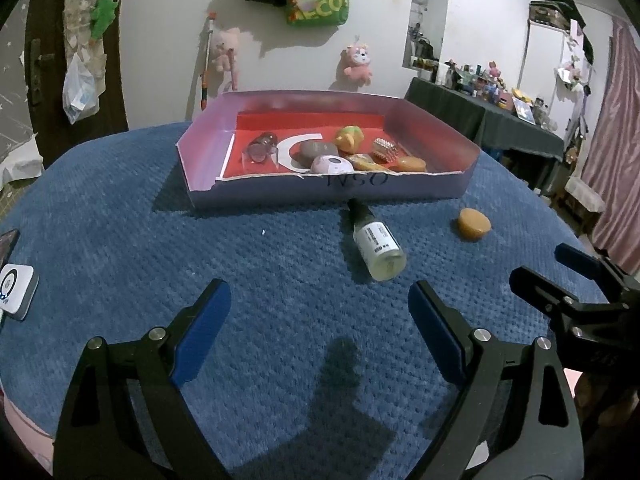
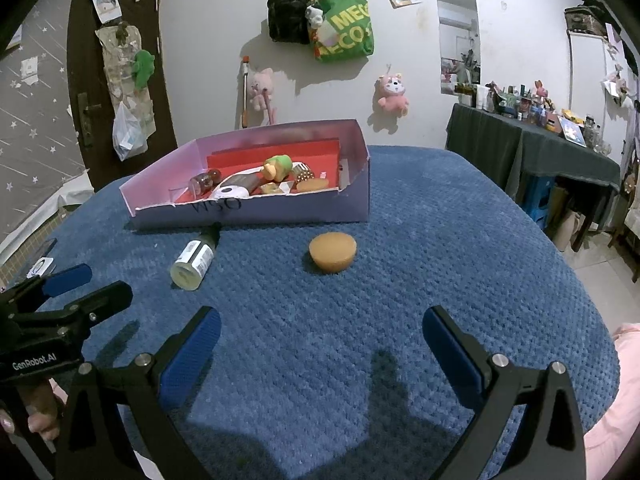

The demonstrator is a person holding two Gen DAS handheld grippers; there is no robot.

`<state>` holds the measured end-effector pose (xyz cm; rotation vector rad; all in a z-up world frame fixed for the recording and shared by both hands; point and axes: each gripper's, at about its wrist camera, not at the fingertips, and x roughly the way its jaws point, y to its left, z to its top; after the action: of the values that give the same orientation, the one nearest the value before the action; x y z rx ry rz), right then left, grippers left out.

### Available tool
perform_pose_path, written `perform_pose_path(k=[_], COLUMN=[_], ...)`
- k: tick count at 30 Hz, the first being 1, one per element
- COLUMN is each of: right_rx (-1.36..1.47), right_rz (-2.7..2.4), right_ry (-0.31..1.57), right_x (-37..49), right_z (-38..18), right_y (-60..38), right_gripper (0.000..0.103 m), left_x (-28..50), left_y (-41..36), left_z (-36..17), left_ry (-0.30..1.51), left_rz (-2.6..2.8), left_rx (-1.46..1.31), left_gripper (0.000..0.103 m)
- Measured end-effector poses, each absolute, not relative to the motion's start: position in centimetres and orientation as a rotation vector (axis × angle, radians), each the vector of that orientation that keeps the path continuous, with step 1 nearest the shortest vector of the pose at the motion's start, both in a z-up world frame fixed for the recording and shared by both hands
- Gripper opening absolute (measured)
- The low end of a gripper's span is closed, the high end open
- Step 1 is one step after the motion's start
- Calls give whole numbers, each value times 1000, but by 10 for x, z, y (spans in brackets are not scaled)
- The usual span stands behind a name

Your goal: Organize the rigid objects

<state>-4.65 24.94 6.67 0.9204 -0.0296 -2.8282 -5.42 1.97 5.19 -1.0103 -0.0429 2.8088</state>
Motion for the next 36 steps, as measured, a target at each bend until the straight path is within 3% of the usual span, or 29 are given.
perform_pose_path(k=[22,26,29,32,34,36], right_rx=[1181,1224,1245,1255,1260,1248], right_rz=[-2697,-2669,-2647,-2626,-2616,-2613], right_ry=[9,0,1,6,18,41], right_x=[-139,-148,-153,-156,-157,-156], right_z=[70,66,62,58,55,54], right_y=[256,260,261,258,256,253], right_gripper=[103,92,87,78,69,56], left_x=[-129,-133,-135,-140,-143,-144], left_y=[51,59,62,64,63,62], left_z=[49,43,40,33,31,31], left_ry=[-28,-2,8,-10,-30,-57], left_rz=[2652,2624,2612,2578,2581,2558], left_rx=[-1217,-1235,-1237,-1269,-1256,-1253], left_gripper=[91,89,75,56,51,32])
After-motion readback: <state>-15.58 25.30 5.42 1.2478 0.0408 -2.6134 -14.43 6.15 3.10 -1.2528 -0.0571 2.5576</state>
